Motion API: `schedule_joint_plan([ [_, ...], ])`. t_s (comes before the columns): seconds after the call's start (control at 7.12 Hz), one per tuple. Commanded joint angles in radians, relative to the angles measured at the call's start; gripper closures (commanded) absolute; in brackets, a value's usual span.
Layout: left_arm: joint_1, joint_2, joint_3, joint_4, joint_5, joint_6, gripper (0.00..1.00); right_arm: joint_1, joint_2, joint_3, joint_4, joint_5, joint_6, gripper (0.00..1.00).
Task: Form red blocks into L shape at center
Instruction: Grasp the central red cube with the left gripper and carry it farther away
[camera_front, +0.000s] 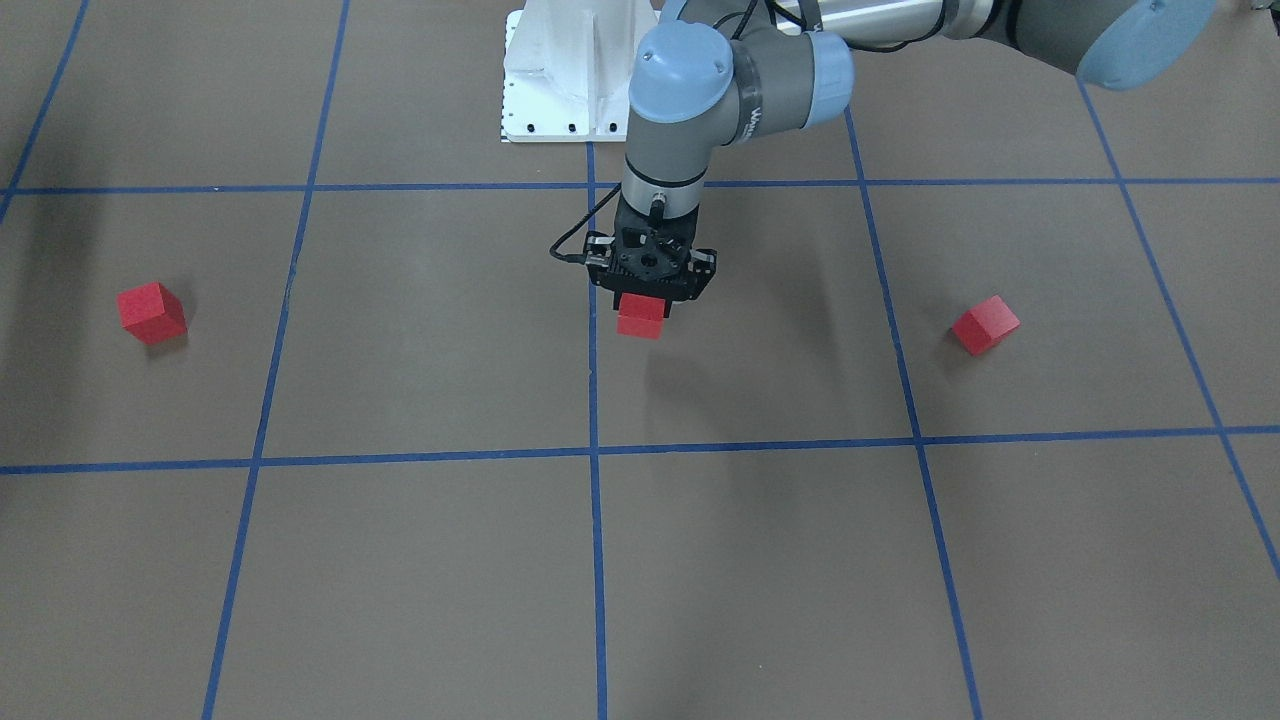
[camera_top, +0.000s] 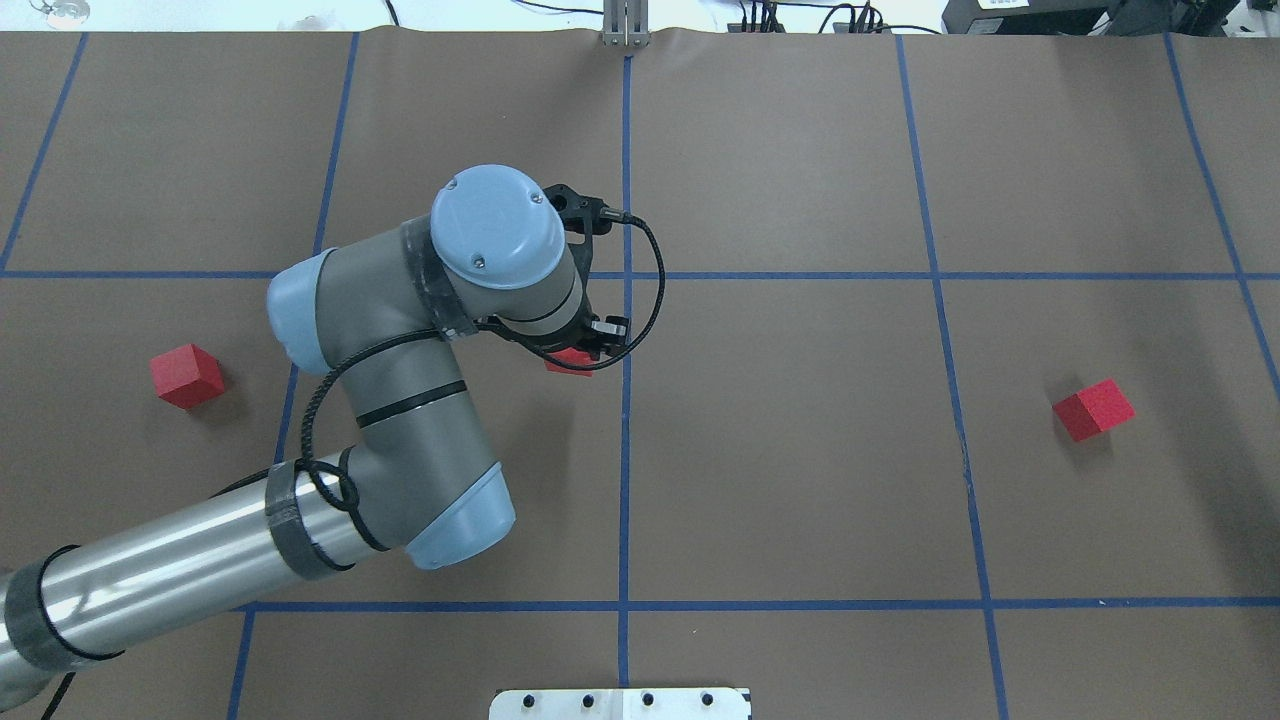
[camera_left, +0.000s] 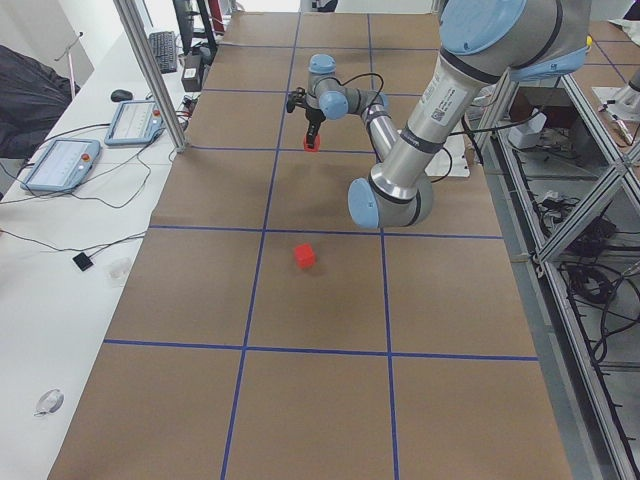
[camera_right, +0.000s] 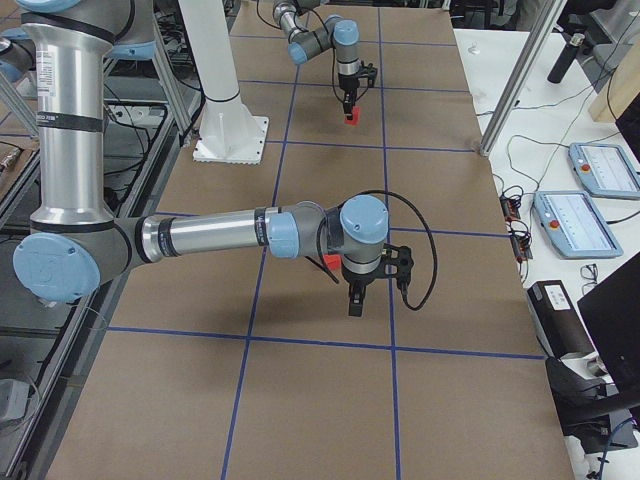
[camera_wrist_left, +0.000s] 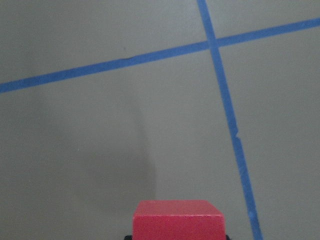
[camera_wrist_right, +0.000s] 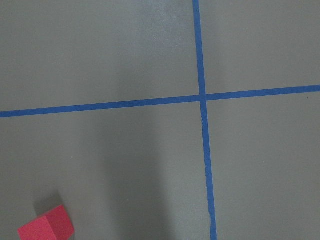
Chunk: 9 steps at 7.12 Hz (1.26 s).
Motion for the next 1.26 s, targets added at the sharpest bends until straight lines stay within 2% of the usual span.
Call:
schedule_joint_plan([
  [0.0, -0.007, -0.108, 0.189, -0.075, 0.006, -0.030, 1.00, -0.003, 0.000, -0.001, 0.000, 0.000, 0.000, 0.01],
  [0.28, -0.012, -0.128, 0.298, -0.190, 0.038, -0.048, 1.00, -0.003, 0.002, -0.004, 0.000, 0.000, 0.000, 0.01],
  [1.12, -0.010, -0.171, 0.380, -0.195, 0.042, -0.039, 1.00, -0.006, 0.000, -0.005, 0.000, 0.000, 0.002, 0.01],
])
